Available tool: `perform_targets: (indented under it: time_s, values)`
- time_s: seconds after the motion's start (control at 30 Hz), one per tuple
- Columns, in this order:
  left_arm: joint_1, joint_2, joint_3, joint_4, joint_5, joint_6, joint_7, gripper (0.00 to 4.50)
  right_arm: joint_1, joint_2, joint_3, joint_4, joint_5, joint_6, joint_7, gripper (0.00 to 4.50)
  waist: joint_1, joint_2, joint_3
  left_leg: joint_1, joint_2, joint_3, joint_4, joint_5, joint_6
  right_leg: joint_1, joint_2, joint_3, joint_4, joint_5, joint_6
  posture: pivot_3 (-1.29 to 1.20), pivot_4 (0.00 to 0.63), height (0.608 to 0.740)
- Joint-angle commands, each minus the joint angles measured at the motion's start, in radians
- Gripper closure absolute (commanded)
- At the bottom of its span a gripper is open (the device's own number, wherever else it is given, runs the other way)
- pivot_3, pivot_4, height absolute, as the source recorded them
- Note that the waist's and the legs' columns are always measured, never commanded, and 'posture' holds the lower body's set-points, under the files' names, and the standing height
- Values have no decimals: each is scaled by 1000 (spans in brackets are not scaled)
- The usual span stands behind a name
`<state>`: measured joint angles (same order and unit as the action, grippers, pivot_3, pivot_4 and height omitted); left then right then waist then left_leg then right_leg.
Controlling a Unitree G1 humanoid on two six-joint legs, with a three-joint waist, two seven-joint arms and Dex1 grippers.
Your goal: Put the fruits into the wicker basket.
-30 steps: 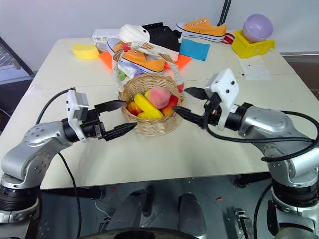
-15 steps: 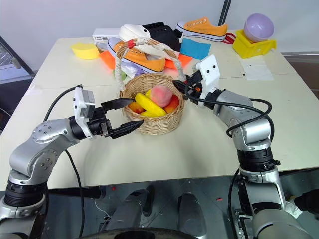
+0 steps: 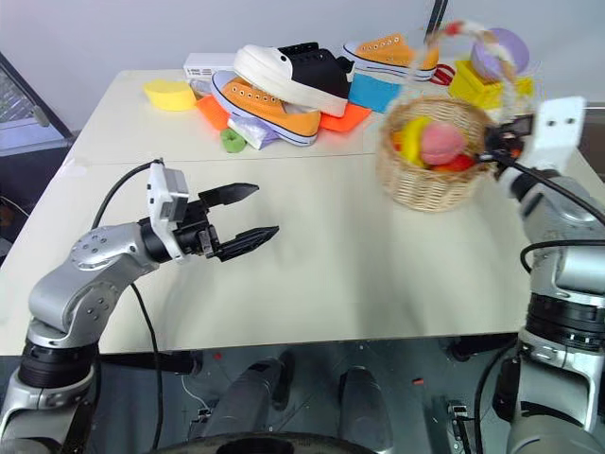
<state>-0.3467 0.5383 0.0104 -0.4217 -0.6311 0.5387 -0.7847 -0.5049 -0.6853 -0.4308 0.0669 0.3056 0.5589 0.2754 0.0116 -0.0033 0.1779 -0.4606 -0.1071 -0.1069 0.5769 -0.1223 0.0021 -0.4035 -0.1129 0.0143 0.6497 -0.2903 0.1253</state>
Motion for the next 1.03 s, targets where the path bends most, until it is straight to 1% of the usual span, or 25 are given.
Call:
perform_targets:
  time_s: [0.03,0.1,0.17,0.2,0.23,0.27,0.33,0.5,0.6,0.63,0.73,0.77,0.83,0.93,1.03]
  values:
    - [-36,-23,-22,3,12,-27,-4,0,-31,-28,-58,149,-43,-130,-40,4454,-5,1,0,0,0,0,0,0,0,0,0,0,0,0,0,0,150,740]
    - [-48,-36,-33,8,16,-28,-6,0,-47,-28,-65,223,-41,-175,-38,4454,-10,1,-1,2,1,1,0,0,0,1,0,1,1,1,2,0,150,740]
    - [-57,-42,-35,13,21,-29,-4,0,-51,-30,-64,241,-37,-197,-32,3405,-11,1,0,4,1,1,0,0,0,4,1,0,0,1,2,0,150,740]
    - [-60,-43,-34,14,21,-28,-4,0,-48,-30,-65,233,-34,-200,-32,3039,-10,1,0,5,1,0,0,0,0,5,1,0,0,1,2,0,150,740]
    - [-62,-44,-33,15,20,-27,-4,0,-44,-29,-68,217,-29,-203,-31,2487,-10,1,0,6,1,0,0,0,0,6,1,0,0,0,0,0,150,740]
    - [-60,-42,-32,14,20,-27,-5,0,-25,-33,-69,181,-27,-200,-24,1940,-10,1,0,6,1,0,0,0,0,6,1,0,0,0,0,0,150,740]
    - [-53,-35,-26,11,18,-26,-9,0,29,-38,-82,87,-12,-184,-7,992,-7,1,0,6,1,0,0,0,0,6,1,0,0,0,0,0,150,740]
    - [-14,-8,2,30,23,-31,-26,0,252,-34,-170,-169,88,-118,97,992,0,1,0,6,1,0,0,0,0,6,0,0,0,-1,1,0,150,740]
    - [44,17,39,86,55,-72,-28,0,444,-9,-208,-312,177,-111,223,992,1,1,0,6,1,-1,0,-1,1,7,0,0,0,-1,1,0,150,740]
    - [65,23,53,106,67,-89,-25,0,498,-1,-204,-353,211,-97,263,992,-1,1,0,6,1,-1,0,-1,1,7,-1,0,-1,-1,1,0,150,740]
    - [135,39,84,194,131,-141,5,0,638,16,-106,-441,202,-143,359,992,-12,2,-1,9,1,0,-1,-2,-1,9,-2,1,-1,-1,1,0,150,740]
    - [159,42,90,221,163,-171,17,0,656,27,-73,-457,201,-155,375,992,-19,2,-1,10,2,0,-1,-3,-1,10,-2,2,-1,-1,0,0,150,740]
    - [209,44,102,280,227,-221,56,0,645,65,-12,-458,200,-173,376,992,-30,2,-1,12,2,0,-2,-3,-1,11,-3,2,-2,-2,0,0,150,740]
    - [273,33,129,322,246,-274,70,0,603,98,63,-424,168,-202,377,992,-29,2,-1,12,2,0,-2,-3,-1,10,-3,3,-2,-2,0,0,150,740]
    - [333,25,145,321,255,-323,67,0,566,107,117,-391,155,-216,390,992,-25,2,-1,9,2,0,-2,-4,-1,9,-4,3,-4,-2,0,0,150,740]
